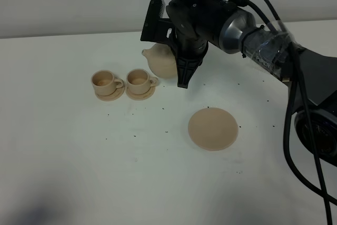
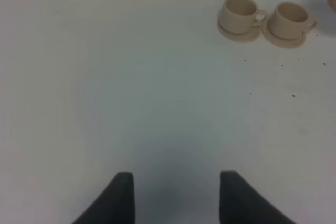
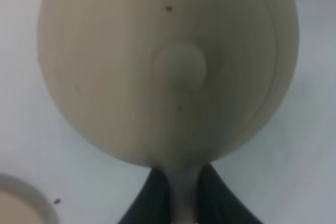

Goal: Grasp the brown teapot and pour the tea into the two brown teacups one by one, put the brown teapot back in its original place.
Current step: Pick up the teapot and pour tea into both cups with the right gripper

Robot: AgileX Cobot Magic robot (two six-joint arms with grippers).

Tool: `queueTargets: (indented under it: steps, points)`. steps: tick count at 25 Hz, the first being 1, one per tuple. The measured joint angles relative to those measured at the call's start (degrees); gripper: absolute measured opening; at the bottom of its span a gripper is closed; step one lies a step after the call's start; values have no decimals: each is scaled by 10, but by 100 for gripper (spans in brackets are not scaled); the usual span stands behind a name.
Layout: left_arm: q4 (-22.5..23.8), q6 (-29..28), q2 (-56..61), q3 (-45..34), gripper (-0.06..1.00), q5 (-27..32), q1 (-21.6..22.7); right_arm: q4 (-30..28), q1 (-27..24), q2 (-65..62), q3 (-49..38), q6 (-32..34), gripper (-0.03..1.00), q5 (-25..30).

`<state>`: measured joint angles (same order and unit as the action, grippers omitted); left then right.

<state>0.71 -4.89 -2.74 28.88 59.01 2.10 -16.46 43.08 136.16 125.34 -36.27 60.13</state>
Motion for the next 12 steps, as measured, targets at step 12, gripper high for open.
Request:
queueTargets:
  steps: [12]
  points:
    - [0, 0, 0, 0, 40, 0, 0, -80, 12, 27, 1, -10, 11, -39]
